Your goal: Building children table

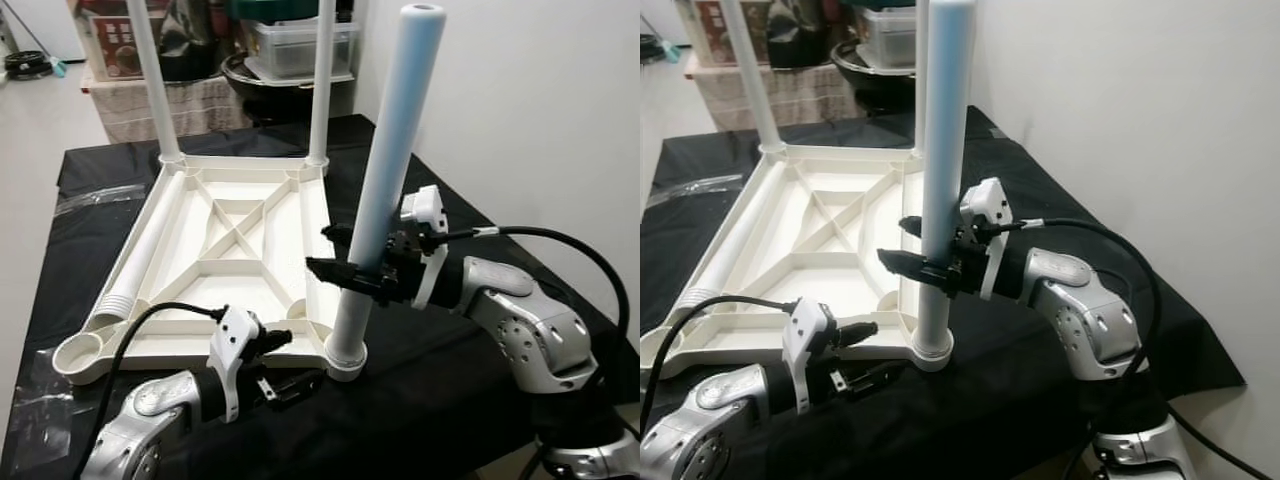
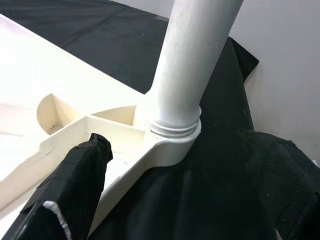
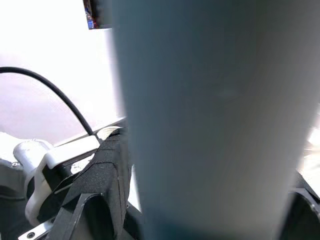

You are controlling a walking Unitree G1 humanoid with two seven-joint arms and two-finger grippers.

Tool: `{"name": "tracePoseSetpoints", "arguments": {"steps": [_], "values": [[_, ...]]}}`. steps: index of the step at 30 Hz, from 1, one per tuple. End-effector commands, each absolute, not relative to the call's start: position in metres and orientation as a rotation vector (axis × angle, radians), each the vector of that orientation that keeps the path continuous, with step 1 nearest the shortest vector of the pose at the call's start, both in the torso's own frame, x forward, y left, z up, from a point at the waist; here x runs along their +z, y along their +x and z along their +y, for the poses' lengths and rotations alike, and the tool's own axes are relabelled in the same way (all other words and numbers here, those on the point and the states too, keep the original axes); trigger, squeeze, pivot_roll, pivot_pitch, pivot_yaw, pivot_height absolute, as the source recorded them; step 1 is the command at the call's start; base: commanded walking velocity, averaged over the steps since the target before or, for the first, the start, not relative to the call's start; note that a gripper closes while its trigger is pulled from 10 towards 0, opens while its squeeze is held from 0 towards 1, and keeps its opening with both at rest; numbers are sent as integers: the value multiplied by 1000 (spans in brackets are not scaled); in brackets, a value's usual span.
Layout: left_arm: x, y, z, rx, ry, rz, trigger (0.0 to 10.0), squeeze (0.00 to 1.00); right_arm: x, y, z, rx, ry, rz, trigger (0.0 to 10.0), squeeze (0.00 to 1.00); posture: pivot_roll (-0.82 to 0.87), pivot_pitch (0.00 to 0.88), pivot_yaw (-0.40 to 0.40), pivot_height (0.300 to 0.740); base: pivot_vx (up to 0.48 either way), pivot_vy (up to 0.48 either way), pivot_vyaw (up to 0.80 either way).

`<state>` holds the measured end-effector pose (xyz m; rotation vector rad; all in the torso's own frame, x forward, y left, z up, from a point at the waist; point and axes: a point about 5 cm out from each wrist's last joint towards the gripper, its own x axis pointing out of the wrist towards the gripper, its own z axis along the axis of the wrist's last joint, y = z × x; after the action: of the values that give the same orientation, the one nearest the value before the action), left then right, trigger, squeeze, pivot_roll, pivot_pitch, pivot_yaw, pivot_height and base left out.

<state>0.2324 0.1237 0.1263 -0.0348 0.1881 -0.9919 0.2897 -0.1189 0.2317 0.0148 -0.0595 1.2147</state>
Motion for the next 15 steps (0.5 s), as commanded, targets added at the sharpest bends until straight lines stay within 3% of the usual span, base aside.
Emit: {"name": "tracePoseSetpoints", "arguments": {"steps": [1,2,3,4,7,8,9,10,11,12,13,15], "values": [[125,230,125,-992,-30,193,10000,0,225,292,-118,1217,4,-32,10000,0,103,0,-87,740,0,0,0],[125,230,125,-992,-30,193,10000,0,225,292,-118,1217,4,-32,10000,0,103,0,-87,740,0,0,0],[125,230,125,-991,-30,193,10000,0,223,294,-119,1207,8,-23,2784,0,106,0,-90,740,0,0,0],[125,230,125,-989,-30,192,10000,0,219,299,-122,1144,-7,6,0,0,107,0,-90,740,0,0,0],[126,229,126,-988,-30,192,10000,0,214,307,-126,1062,-28,41,0,0,107,0,-90,740,0,0,0],[126,229,126,-987,-28,193,10000,0,201,330,-138,810,-61,132,0,0,104,0,-89,740,0,0,0],[126,229,126,-987,-28,193,10000,0,201,330,-138,810,-61,132,0,0,104,0,-89,740,0,0,0],[126,229,126,-989,-27,193,10000,0,190,350,-155,502,-53,202,0,0,99,0,-87,740,0,0,0],[126,229,126,-989,-27,193,10000,0,190,350,-155,502,-53,202,0,0,99,0,-87,740,0,0,0],[125,229,126,-991,-28,193,10000,0,178,361,-176,206,-5,258,0,0,94,0,-83,740,0,0,0],[125,229,126,-991,-28,193,10000,0,178,361,-176,206,-5,258,0,0,94,0,-83,740,0,0,0],[125,229,123,-996,-30,192,10000,0,160,360,-197,-88,41,333,0,0,96,0,-83,740,0,0,0]]}}
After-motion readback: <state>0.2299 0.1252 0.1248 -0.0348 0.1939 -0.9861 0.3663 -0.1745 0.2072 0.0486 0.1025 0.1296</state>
